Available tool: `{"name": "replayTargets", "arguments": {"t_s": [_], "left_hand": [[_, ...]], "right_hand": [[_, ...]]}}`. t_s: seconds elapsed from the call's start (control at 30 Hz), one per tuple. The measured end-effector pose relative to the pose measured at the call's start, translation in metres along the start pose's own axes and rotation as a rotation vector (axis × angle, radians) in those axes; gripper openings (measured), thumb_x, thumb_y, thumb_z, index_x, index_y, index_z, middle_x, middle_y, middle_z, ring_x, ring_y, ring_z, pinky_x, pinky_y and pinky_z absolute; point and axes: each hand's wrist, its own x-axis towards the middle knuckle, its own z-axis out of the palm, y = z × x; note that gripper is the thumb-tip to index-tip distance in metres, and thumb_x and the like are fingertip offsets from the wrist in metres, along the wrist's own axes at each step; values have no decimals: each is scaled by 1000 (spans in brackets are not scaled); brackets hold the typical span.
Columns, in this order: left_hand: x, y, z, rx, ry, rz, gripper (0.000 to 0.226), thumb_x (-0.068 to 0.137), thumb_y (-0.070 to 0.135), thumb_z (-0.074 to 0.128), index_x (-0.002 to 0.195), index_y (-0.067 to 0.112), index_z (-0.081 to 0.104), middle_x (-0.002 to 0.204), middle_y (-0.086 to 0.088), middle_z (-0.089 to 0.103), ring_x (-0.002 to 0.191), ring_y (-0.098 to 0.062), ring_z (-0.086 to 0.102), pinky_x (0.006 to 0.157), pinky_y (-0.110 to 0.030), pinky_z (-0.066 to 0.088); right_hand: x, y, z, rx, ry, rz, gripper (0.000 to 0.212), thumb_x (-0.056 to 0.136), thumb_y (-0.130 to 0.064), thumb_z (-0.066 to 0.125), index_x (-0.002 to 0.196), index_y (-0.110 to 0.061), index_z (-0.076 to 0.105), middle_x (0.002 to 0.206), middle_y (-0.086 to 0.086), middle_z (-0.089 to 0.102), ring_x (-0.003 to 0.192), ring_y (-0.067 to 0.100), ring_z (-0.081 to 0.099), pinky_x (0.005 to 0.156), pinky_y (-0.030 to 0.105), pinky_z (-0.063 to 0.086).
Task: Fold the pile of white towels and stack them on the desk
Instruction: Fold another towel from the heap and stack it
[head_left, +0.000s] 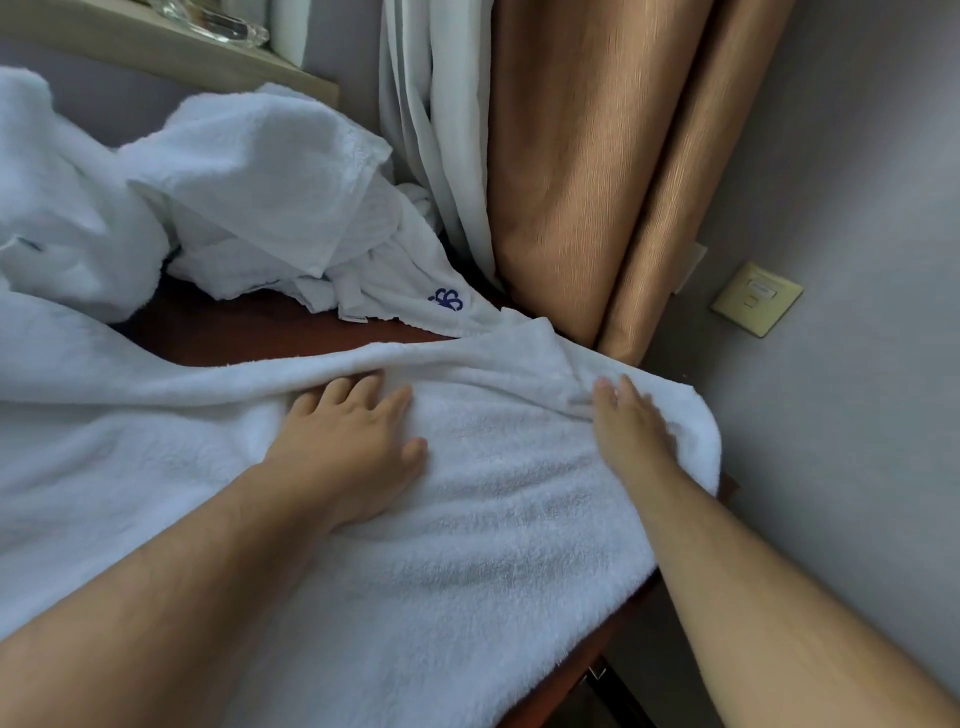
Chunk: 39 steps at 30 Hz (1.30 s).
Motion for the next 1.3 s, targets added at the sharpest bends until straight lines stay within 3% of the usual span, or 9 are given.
{"name": "replayTargets", "arguments": {"t_s": [0.13,0.23,0.33,0.5,0.7,0.9,1.0,1.13,1.3], "left_hand": [[1,1,0,6,4,2,70,95,66,23,158,38,11,169,0,5,154,-21,3,122,-44,8],[1,2,0,22,8,4,69,96,65,23,158,38,11,169,-1,5,153,-21,4,122,-44,9],[0,2,0,24,12,6,67,96,64,24,157,39,12,169,-1,6,153,-21,5,121,-44,9],[-2,2,1,21,27,5,67,96,64,23,157,40,12,169,1,7,153,-21,6,121,-42,10],[-1,0,6,48,51,19,68,95,66,19,157,41,8,169,3,3,154,-21,1,122,-41,5],[3,0,8,55,44,8,69,94,66,17,157,41,4,169,4,-3,154,-20,-4,122,-40,1],[3,1,8,54,37,-2,70,94,67,17,158,41,2,169,6,-4,155,-19,-5,122,-39,0],[2,0,8,63,35,-17,72,92,68,15,158,42,0,169,8,-5,155,-18,-5,122,-39,-1],[3,0,7,56,24,-17,74,90,69,13,158,42,0,169,9,-6,155,-17,-6,122,-39,-2]], "right_hand": [[11,5,-14,-143,-10,528,80,97,-68,23,150,-11,43,153,20,38,140,39,37,115,55,31],[16,-20,-7,-168,107,159,42,95,-37,42,122,-12,62,130,13,57,123,34,50,106,48,40],[14,-58,2,25,-116,-181,31,98,-38,38,94,-16,61,100,5,64,98,30,58,88,43,49],[36,-84,19,-121,-241,-27,73,94,-68,19,155,-28,27,162,13,23,142,40,28,113,61,29],[55,-108,27,-104,-285,246,90,84,-88,18,160,-42,3,168,18,-8,150,51,-8,117,70,1],[61,-87,36,-29,-114,-469,63,95,-72,18,137,-41,55,151,-12,48,144,28,35,120,58,11],[55,-85,39,-192,73,-278,56,102,-53,22,125,-25,64,130,6,65,127,36,50,115,59,22],[45,-100,26,-85,-196,241,90,91,-79,17,154,-18,37,165,26,10,150,51,-3,116,71,-3],[43,-91,27,-132,-9,63,82,95,-68,25,146,-8,46,159,20,30,148,45,16,117,68,12]]}}
